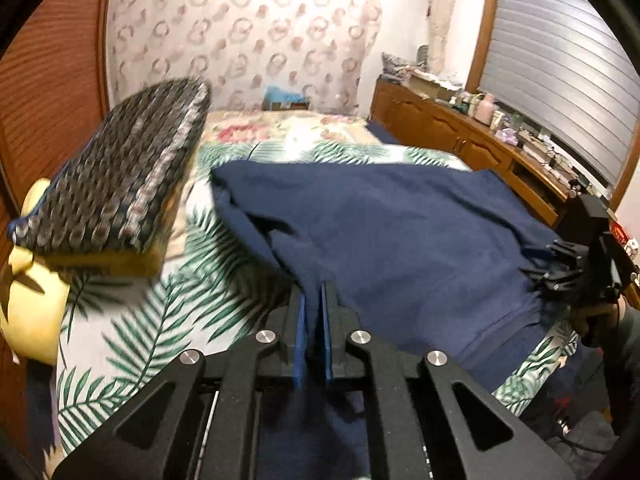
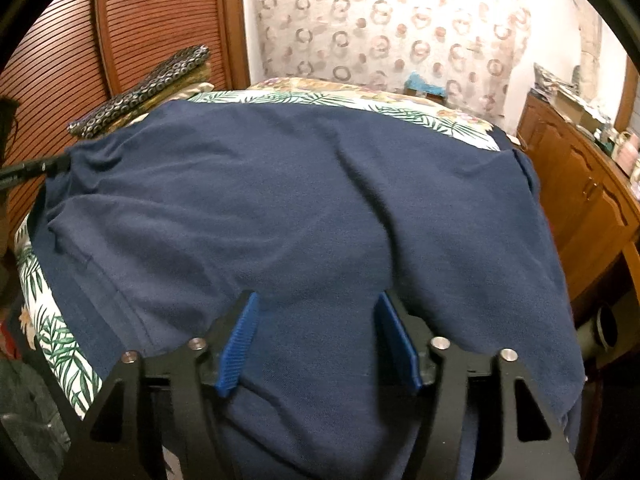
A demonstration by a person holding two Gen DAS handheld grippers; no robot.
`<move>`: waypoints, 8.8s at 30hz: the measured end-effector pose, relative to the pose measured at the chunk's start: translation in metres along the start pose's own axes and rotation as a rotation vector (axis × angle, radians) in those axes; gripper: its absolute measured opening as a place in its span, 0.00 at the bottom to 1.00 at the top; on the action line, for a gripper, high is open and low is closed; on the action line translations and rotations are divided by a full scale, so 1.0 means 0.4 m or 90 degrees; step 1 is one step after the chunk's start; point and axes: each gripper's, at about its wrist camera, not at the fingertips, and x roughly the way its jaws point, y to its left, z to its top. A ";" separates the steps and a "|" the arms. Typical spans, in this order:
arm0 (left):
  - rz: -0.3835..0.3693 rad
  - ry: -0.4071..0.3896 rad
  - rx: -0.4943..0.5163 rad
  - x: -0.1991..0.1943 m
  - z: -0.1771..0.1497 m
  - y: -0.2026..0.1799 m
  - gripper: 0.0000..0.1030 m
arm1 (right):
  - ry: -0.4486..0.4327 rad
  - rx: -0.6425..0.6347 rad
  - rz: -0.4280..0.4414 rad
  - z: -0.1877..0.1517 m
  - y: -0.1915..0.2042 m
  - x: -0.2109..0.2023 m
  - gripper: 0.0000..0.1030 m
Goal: Fold small clothes
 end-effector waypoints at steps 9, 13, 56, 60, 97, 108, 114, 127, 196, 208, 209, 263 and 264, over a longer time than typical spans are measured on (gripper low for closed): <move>-0.041 -0.049 0.020 -0.015 0.065 -0.056 0.07 | 0.011 0.004 -0.006 0.008 -0.003 0.004 0.73; -0.055 -0.067 0.030 -0.024 0.091 -0.095 0.07 | 0.015 0.004 -0.013 0.010 0.002 0.001 0.73; -0.203 -0.075 0.216 0.064 0.267 -0.517 0.74 | -0.098 0.084 -0.071 -0.085 -0.063 -0.268 0.73; -0.179 -0.065 0.200 0.075 0.239 -0.465 0.76 | -0.089 0.074 -0.060 -0.070 -0.057 -0.241 0.73; -0.053 -0.056 0.064 0.072 0.075 -0.184 0.76 | -0.127 0.005 0.024 0.065 -0.068 -0.313 0.11; -0.060 -0.067 0.073 0.054 0.081 -0.204 0.76 | -0.006 0.054 -0.053 -0.045 -0.160 -0.259 0.28; -0.058 -0.072 0.077 0.048 0.082 -0.209 0.76 | -0.060 0.035 -0.025 -0.009 -0.123 -0.301 0.55; -0.043 -0.074 0.073 0.045 0.073 -0.187 0.76 | -0.039 -0.038 0.094 0.051 0.007 -0.165 0.59; -0.112 0.003 0.110 0.117 0.014 -0.313 0.76 | 0.055 -0.003 -0.066 -0.063 -0.025 -0.097 0.51; -0.123 0.021 0.137 0.122 -0.009 -0.366 0.76 | 0.021 0.065 -0.108 -0.182 -0.064 -0.267 0.08; -0.123 0.022 0.138 0.122 -0.009 -0.368 0.76 | 0.021 0.077 -0.111 -0.197 -0.068 -0.286 0.08; -0.078 0.091 0.137 0.603 0.395 -0.350 0.46 | -0.033 0.151 -0.092 0.202 -0.442 -0.006 0.33; -0.078 0.097 0.137 0.608 0.393 -0.350 0.46 | -0.029 0.152 -0.086 0.210 -0.445 0.001 0.39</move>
